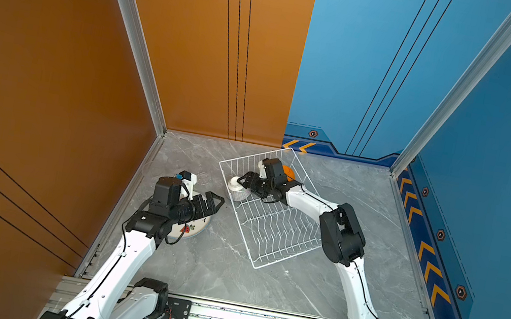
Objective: Unload the mixed dishes from the dish rack
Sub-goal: 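Lower the right gripper onto the striped white bowl and close it, then lift the striped bowl toward the left gripper while the left reaches over the rack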
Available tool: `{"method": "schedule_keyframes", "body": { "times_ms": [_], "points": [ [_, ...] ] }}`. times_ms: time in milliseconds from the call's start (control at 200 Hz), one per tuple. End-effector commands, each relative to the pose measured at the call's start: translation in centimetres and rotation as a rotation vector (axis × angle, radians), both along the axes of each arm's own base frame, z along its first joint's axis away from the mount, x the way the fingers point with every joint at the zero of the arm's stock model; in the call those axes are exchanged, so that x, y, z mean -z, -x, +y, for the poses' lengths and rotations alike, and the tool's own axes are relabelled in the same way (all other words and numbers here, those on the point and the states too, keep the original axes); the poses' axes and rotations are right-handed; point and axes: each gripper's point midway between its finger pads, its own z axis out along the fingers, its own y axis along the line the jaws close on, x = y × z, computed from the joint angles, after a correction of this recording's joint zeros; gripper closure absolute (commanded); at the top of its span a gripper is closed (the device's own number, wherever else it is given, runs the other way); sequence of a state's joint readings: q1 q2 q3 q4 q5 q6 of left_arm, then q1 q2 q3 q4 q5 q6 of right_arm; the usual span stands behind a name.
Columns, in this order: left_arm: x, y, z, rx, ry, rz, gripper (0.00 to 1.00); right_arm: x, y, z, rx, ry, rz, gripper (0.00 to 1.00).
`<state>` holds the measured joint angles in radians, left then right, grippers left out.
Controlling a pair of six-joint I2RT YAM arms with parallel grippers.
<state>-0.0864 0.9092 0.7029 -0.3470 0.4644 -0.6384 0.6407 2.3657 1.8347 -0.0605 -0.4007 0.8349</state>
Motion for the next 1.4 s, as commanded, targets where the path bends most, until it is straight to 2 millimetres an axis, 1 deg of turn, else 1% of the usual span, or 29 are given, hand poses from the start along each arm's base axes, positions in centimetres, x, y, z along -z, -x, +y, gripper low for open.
{"method": "schedule_keyframes", "body": {
  "times_ms": [0,180,240,285,305,440,641,696,811,851,861,881,981,1151,1296,1396],
  "points": [
    [-0.3,-0.1,-0.1,0.001,0.005,-0.018,0.02,-4.0,0.6,0.9,-0.037,-0.045,-0.058,0.39],
    [-0.3,0.0,0.0,-0.003,0.0,-0.024,0.02,-5.7,0.4,0.1,-0.021,-0.041,-0.093,0.39],
    [-0.2,0.0,0.0,-0.005,-0.003,-0.021,0.02,-6.2,0.3,-0.6,-0.004,-0.024,-0.11,0.4],
    [-0.1,-0.1,0.1,-0.007,-0.005,-0.02,0.02,-7.2,-0.1,-1.2,0.014,-0.015,-0.135,0.42],
    [-0.1,-0.1,0.1,-0.009,-0.006,-0.02,0.02,-6.3,0.2,-1.7,0.019,0.005,-0.121,0.42],
    [0.0,-0.1,0.1,-0.009,-0.006,-0.017,0.02,-6.5,0.1,-3.6,0.053,0.067,-0.145,0.43],
    [-0.2,-0.1,0.0,-0.006,-0.005,-0.022,0.02,-5.3,-0.3,-6.8,0.108,0.213,-0.151,0.43],
    [-0.5,-0.1,0.0,-0.006,-0.002,-0.028,0.02,-5.6,-0.2,-7.3,0.105,0.246,-0.17,0.44],
    [-0.8,-0.1,0.1,-0.013,-0.007,-0.04,0.02,-7.1,0.4,-7.9,0.095,0.32,-0.23,0.44],
    [-0.8,-0.1,0.3,-0.018,-0.015,-0.044,0.02,-6.9,0.4,-8.3,0.098,0.348,-0.233,0.44],
    [-0.8,-0.1,0.3,-0.019,-0.016,-0.044,0.02,-8.1,0.5,-8.5,0.104,0.34,-0.252,0.44],
    [-0.8,-0.1,0.4,-0.024,-0.021,-0.044,0.02,-8.8,0.7,-8.6,0.107,0.342,-0.266,0.44],
    [-0.3,-0.4,0.8,-0.043,-0.029,-0.029,0.02,-10.3,1.3,-9.2,0.111,0.352,-0.299,0.44],
    [0.0,-0.8,0.5,-0.036,-0.02,-0.011,0.02,-12.6,2.8,-8.8,0.082,0.281,-0.298,0.44],
    [-1.3,-1.7,0.2,-0.051,0.008,-0.052,0.02,-15.6,4.4,-8.3,0.065,0.174,-0.3,0.44],
    [-2.2,-2.4,-0.3,-0.068,0.044,-0.083,0.02,-17.6,5.6,-8.4,0.062,0.112,-0.306,0.43]
  ]
}}
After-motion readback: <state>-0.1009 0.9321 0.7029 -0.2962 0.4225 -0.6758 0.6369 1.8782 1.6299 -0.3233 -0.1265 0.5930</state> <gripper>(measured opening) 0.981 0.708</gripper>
